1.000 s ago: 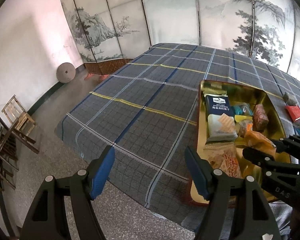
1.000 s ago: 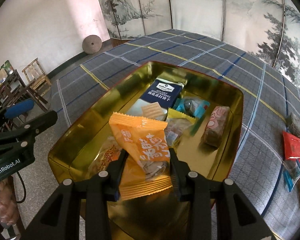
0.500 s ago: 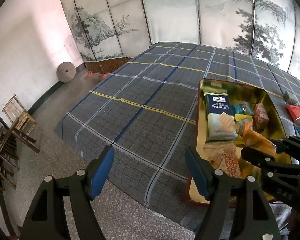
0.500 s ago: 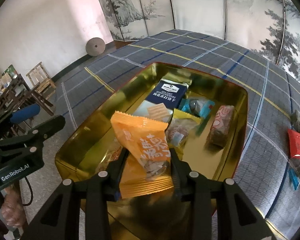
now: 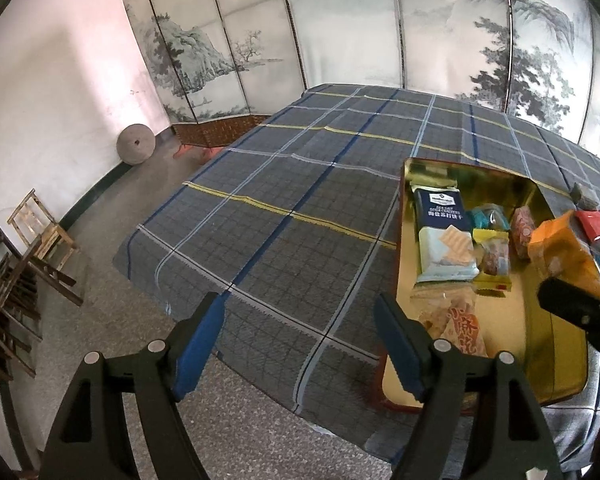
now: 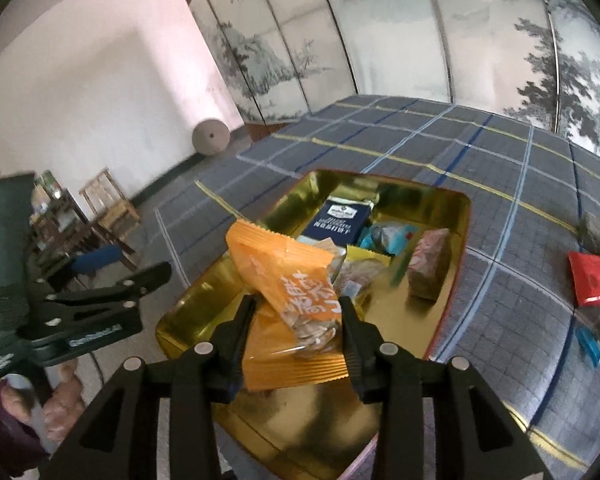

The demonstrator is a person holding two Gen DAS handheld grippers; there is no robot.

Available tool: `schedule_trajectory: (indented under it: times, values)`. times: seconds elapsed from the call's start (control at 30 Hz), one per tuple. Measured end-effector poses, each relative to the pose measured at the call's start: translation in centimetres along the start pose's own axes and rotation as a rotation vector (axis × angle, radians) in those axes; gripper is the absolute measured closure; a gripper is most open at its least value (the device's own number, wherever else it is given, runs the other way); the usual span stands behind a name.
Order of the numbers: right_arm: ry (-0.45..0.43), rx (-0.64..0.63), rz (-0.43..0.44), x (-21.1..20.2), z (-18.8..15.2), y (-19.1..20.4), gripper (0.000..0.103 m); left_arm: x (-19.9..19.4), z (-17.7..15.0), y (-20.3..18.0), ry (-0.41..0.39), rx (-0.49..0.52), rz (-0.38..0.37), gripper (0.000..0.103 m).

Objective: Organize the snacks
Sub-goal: 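Carry the orange pastry into the gold tin and open the right gripper, then grasp the red wrapper pack with the left gripper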

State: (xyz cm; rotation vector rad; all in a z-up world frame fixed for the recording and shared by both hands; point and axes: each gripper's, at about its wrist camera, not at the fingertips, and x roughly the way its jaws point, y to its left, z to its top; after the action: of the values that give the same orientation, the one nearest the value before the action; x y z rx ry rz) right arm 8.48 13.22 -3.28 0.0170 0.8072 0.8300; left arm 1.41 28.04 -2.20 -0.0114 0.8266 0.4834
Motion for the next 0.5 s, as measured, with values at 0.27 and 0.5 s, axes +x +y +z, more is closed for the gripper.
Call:
schedule_trajectory:
  times: [0.27,0.5]
  values:
    - [0.023,0.012,-0.02,0.6,0.5,-0.5,0.062,-1.0,0.1,-0.9,-0.014,0.025,0.01,0.028]
    - [-0.095,-0.016,-0.109,-5.8,-1.3,-2.7,0.062,-2.6,0.7,-2.0,-0.048,0.062,-0.003,0.027]
